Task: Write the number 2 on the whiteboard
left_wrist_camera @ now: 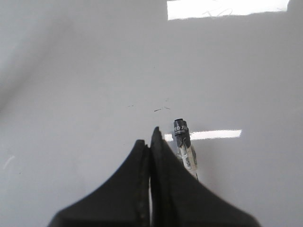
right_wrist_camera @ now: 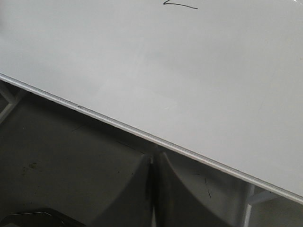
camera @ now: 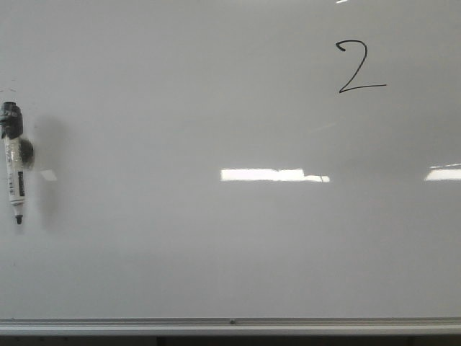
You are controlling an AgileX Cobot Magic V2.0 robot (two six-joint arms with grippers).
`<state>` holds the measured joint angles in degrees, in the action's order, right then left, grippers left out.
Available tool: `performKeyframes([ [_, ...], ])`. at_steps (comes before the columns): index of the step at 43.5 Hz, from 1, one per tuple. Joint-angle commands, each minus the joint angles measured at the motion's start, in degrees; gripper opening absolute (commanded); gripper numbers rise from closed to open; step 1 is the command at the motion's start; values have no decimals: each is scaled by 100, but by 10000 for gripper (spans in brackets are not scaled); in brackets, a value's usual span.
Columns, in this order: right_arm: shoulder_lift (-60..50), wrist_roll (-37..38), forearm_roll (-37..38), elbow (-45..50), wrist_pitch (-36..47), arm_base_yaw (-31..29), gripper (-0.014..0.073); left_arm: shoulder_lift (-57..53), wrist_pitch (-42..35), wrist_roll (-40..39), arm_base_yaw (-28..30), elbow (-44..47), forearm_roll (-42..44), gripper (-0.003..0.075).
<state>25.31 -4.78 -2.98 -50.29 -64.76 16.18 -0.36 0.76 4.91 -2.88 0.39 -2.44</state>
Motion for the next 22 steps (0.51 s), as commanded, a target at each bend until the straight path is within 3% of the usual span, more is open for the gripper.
performKeyframes([
  [1, 72, 0, 38, -117, 421, -44, -69, -83, -478, -48, -45, 32, -5, -20],
  [22, -151, 0, 30, 131, 537, -166, -69, -83, -478, -48, -45, 32, -5, -20],
])
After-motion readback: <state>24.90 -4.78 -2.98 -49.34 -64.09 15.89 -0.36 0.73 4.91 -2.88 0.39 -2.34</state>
